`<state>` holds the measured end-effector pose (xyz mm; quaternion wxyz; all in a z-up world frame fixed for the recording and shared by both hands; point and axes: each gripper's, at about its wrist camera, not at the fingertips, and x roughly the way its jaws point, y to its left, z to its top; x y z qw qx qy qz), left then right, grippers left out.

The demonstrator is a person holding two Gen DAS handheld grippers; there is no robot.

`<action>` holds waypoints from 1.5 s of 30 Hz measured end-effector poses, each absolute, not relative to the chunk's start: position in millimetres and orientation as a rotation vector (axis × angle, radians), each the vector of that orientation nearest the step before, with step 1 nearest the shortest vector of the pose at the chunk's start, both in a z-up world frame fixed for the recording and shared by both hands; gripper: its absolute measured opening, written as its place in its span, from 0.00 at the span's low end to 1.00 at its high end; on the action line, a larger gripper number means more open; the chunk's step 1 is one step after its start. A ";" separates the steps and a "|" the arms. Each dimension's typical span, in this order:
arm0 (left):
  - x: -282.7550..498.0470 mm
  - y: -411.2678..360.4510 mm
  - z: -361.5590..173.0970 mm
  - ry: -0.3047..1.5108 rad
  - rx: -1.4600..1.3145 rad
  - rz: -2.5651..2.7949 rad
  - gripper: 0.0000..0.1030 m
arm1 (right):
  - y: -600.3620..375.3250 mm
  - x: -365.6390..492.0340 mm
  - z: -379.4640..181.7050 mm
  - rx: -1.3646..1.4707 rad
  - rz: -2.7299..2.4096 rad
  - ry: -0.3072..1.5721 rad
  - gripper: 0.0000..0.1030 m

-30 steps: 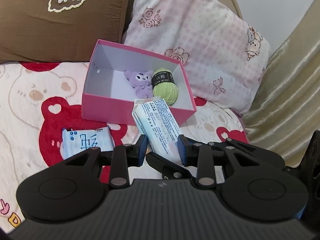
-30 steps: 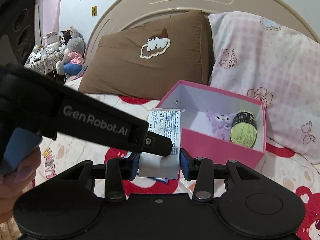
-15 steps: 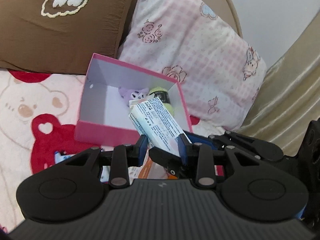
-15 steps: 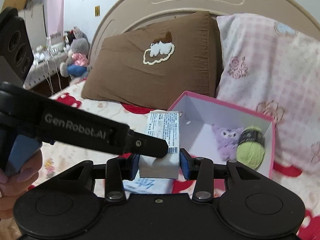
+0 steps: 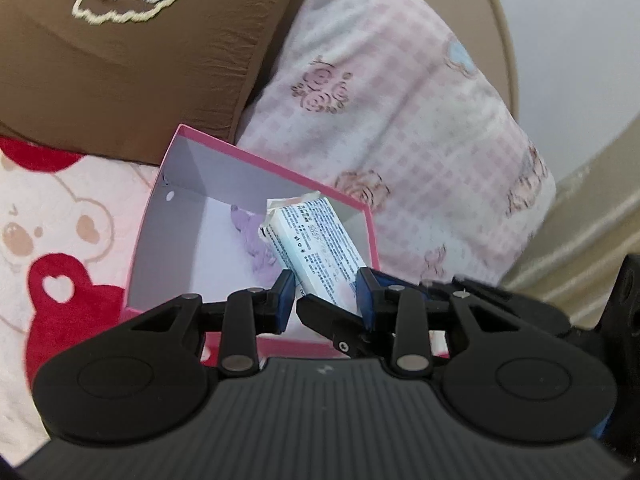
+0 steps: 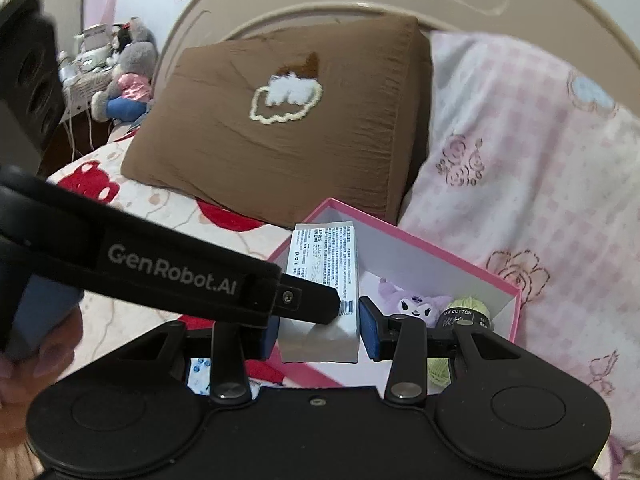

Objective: Organize objects
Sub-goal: 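Lower the white pack with the left gripper into the box beside the plush toy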

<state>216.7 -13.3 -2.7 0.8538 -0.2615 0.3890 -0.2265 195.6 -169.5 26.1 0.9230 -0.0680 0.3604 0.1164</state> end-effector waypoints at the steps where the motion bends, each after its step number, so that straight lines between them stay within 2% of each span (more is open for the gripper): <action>1: 221.3 -16.4 -6.6 0.825 -0.549 -0.472 0.31 | -174.7 200.2 23.1 -0.117 0.240 0.740 0.45; 22: 332.1 -53.3 -102.0 1.056 -0.443 -0.380 0.31 | -233.9 306.1 -87.2 0.123 0.336 0.939 0.46; 34: 356.7 -58.2 -135.7 1.140 -0.469 -0.347 0.31 | -221.9 342.0 -113.7 0.042 0.291 1.084 0.46; 45: 374.1 -57.4 -150.2 1.205 -0.472 -0.327 0.25 | -209.2 363.2 -125.4 -0.063 0.270 1.176 0.45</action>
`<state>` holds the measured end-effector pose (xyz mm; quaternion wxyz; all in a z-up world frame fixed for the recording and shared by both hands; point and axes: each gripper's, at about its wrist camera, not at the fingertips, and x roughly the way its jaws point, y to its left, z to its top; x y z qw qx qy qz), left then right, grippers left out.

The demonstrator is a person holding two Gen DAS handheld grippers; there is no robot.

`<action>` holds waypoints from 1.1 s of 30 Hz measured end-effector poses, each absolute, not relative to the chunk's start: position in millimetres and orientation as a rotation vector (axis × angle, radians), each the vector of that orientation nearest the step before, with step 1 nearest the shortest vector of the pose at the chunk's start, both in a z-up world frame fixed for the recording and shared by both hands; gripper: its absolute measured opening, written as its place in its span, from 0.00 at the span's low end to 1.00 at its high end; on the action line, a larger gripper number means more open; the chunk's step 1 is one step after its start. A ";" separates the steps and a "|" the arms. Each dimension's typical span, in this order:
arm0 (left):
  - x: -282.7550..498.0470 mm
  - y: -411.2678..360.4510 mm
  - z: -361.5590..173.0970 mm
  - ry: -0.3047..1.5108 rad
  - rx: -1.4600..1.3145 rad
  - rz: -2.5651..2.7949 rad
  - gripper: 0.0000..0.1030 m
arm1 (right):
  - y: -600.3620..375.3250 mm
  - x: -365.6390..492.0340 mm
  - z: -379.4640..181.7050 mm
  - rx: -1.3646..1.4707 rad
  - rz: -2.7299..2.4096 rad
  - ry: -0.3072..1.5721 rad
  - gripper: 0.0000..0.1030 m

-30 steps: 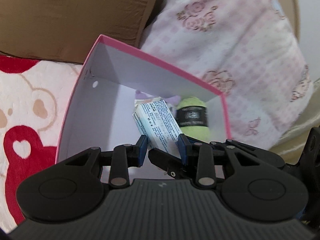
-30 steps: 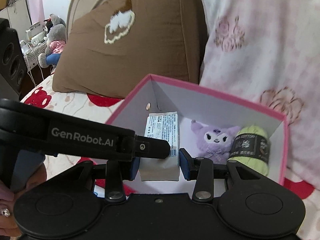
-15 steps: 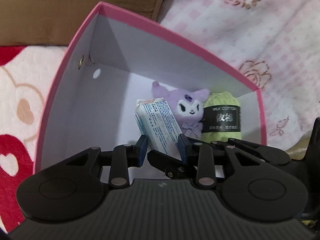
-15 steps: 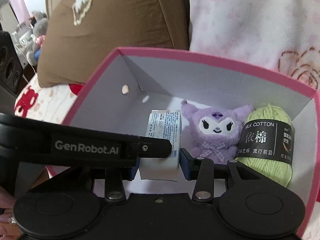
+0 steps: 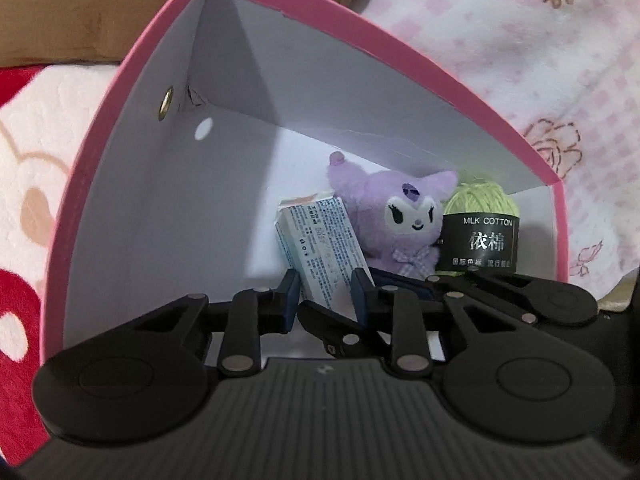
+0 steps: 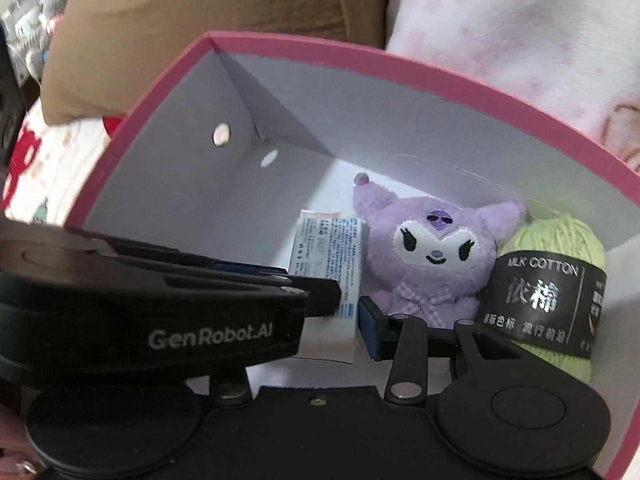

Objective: Organize objects
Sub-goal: 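Lower the white pack with the left gripper into the box beside the plush toy, then open the left gripper to release the white pack in the box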

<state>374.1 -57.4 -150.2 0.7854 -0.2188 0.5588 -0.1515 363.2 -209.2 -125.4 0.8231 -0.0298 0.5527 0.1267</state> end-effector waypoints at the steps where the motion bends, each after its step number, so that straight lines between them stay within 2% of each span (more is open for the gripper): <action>1: 373.9 -59.2 -149.6 1.200 -0.461 -0.327 0.25 | -208.2 363.3 -124.7 -0.076 0.268 1.176 0.45; 11: 375.9 -68.3 -156.8 1.198 -0.440 -0.310 0.25 | -217.5 360.8 -129.2 -0.030 0.193 1.205 0.41; 14: 377.1 -71.7 -155.1 1.215 -0.414 -0.300 0.21 | -217.6 353.9 -125.3 -0.053 0.183 1.189 0.41; 24: 374.3 -74.1 -153.9 1.220 -0.446 -0.283 0.20 | -232.6 341.6 -119.9 -0.019 0.146 1.118 0.38; 26: 369.6 -72.7 -149.5 1.212 -0.428 -0.295 0.21 | -234.6 337.1 -116.1 -0.009 0.159 1.105 0.39; 30: 359.7 -70.2 -140.1 1.204 -0.390 -0.322 0.21 | -238.3 320.4 -104.5 0.021 0.190 1.100 0.48; 33: 349.4 -68.3 -129.0 1.187 -0.366 -0.336 0.21 | -231.4 307.3 -90.6 -0.033 0.177 1.062 0.50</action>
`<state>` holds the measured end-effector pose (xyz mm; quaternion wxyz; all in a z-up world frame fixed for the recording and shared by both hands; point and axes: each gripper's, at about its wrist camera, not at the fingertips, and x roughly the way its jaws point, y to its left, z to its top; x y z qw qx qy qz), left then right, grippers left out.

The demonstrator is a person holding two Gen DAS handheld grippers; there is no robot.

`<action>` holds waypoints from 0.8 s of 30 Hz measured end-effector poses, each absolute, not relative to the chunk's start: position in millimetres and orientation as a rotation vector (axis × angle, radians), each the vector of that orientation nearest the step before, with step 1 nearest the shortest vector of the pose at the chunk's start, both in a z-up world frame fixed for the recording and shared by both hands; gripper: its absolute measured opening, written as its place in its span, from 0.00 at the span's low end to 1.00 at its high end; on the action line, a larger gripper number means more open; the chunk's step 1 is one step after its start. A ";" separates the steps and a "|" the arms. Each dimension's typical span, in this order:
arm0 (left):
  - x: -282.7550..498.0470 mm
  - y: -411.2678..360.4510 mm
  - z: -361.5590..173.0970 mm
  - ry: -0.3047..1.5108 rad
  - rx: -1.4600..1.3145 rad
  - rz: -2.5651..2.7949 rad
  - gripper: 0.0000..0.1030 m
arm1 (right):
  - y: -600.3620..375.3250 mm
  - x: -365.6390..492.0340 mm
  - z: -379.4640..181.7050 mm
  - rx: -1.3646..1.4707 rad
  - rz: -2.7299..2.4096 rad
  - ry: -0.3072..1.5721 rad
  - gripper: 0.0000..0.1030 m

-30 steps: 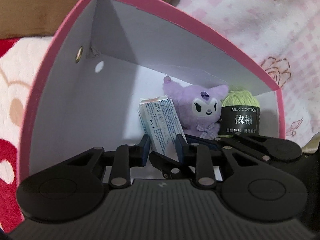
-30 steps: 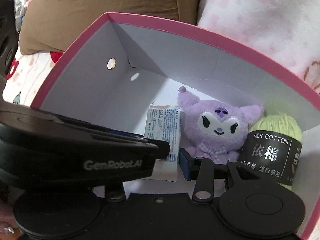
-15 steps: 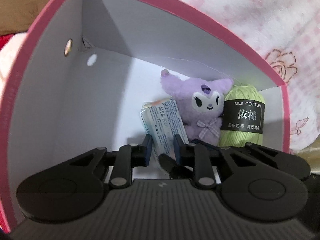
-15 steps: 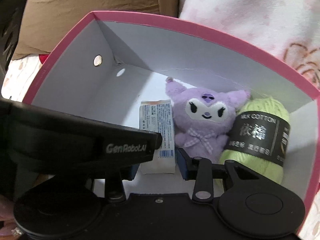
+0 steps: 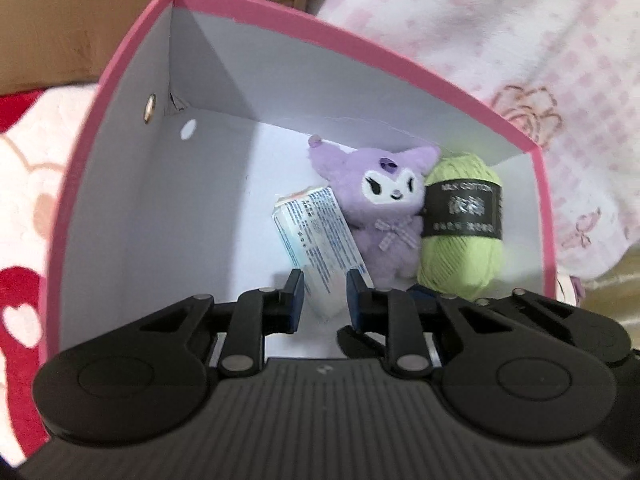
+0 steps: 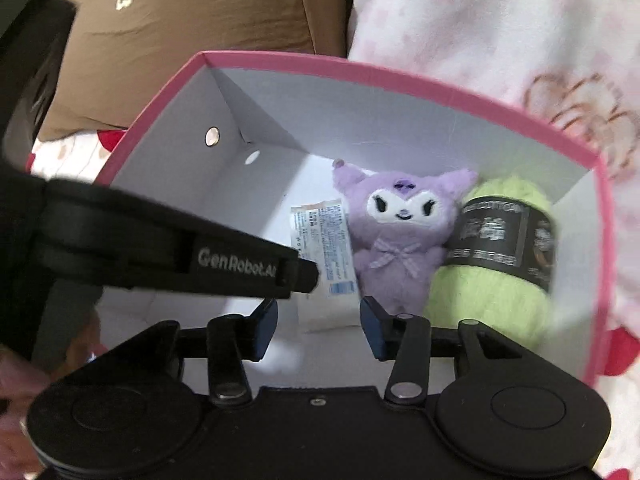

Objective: Organize objects
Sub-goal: 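Open the left gripper to release the white pack in the box, then withdraw the left gripper from the box toward the blue-lettered wipes pack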

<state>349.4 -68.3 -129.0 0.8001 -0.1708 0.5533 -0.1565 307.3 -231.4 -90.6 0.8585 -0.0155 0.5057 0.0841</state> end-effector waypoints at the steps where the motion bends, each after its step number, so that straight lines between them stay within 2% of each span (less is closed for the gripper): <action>1: 346.0 -66.4 -123.4 1.176 -0.356 -0.345 0.21 | -236.5 299.2 -89.0 -0.032 0.173 1.046 0.50; 15: 263.5 -68.8 -39.8 1.082 -0.199 -0.453 0.25 | -234.0 221.8 -31.8 0.043 0.104 0.894 0.56; 21: 231.7 -57.5 -10.2 1.060 -0.166 -0.484 0.32 | -228.5 187.2 -5.9 0.033 0.080 0.886 0.58; 24: 218.1 -49.3 1.2 1.056 -0.149 -0.490 0.39 | -227.7 171.9 7.0 0.032 0.069 0.872 0.63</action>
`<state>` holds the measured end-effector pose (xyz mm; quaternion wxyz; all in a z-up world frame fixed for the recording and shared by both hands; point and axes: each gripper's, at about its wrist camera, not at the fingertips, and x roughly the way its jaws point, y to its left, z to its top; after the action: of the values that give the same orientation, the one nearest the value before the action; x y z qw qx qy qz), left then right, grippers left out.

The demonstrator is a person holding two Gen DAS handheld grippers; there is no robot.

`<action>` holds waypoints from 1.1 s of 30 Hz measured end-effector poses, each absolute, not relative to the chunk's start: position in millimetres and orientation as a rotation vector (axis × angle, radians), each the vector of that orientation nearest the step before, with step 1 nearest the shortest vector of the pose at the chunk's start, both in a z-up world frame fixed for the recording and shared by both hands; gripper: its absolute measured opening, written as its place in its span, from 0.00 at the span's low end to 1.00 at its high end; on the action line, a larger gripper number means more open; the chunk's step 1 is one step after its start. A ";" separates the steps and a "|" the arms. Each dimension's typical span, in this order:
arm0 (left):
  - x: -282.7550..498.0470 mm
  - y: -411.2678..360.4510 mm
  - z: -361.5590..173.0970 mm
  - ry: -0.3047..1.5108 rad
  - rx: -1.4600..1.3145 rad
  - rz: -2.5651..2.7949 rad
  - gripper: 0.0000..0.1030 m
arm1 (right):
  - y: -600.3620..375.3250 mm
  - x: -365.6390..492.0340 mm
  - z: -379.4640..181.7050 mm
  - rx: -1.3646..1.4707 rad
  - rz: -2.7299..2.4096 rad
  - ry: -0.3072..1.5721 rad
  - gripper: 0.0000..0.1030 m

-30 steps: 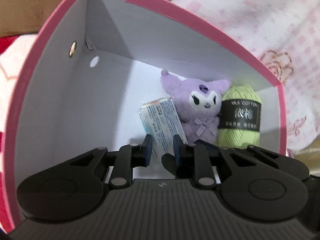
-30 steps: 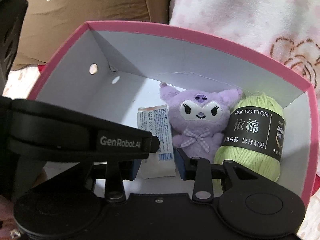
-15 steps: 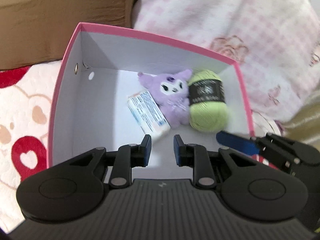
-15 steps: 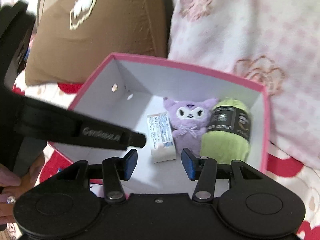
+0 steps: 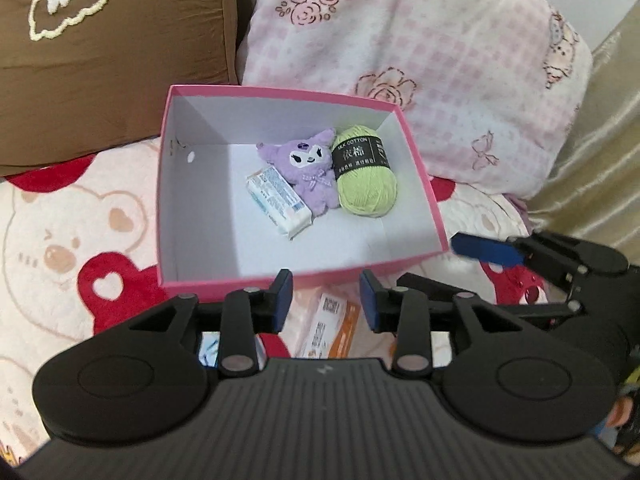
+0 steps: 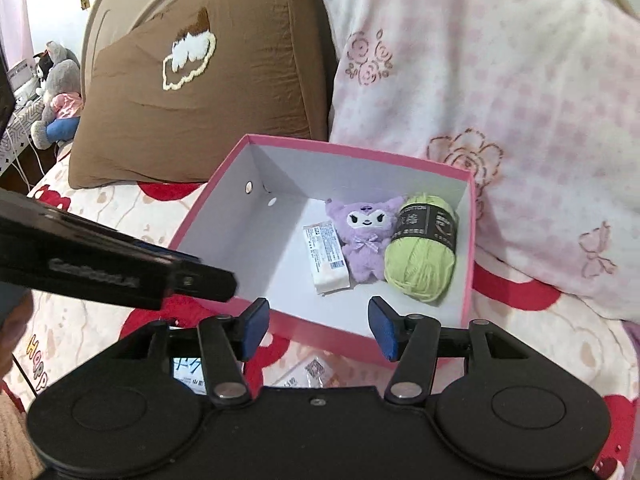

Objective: Organize objects
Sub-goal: 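Withdraw the left gripper from the box toward the blue-lettered wipes pack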

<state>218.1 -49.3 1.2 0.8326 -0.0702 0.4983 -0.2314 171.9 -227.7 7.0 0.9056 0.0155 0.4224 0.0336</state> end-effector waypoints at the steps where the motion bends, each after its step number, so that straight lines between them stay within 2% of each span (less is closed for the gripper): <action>1: 213.5 -45.6 4.6 1.060 -0.143 -0.494 0.44 | -227.1 168.3 10.0 0.030 0.076 0.869 0.71; 2: 209.9 -42.1 7.6 1.063 -0.138 -0.490 0.48 | -226.1 164.7 12.2 0.026 0.086 0.863 0.75; 4: 203.4 -34.7 13.5 1.064 -0.140 -0.467 0.54 | -224.1 156.8 16.2 0.022 0.093 0.841 0.89; 5: 200.4 -32.2 16.2 1.060 -0.137 -0.466 0.59 | -223.0 153.8 16.9 0.021 0.098 0.841 0.91; 18: 172.9 -11.0 39.8 1.047 -0.079 -0.472 0.84 | -209.9 129.2 26.1 0.024 0.083 0.904 0.92; 20: 169.7 -7.7 41.3 1.045 -0.071 -0.467 0.92 | -209.3 126.1 27.9 0.042 0.087 0.903 0.92; 26: 158.3 2.5 42.5 1.045 -0.082 -0.480 1.00 | -210.7 118.9 32.4 0.133 0.117 0.910 0.92; 33: 148.8 9.2 37.4 1.081 -0.083 -0.494 1.00 | -201.6 110.0 31.8 0.131 0.147 0.930 0.95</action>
<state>148.8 9.2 37.4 0.8277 -0.0392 0.5092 -0.2325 110.0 -201.6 31.8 0.8893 0.0631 0.4475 0.0707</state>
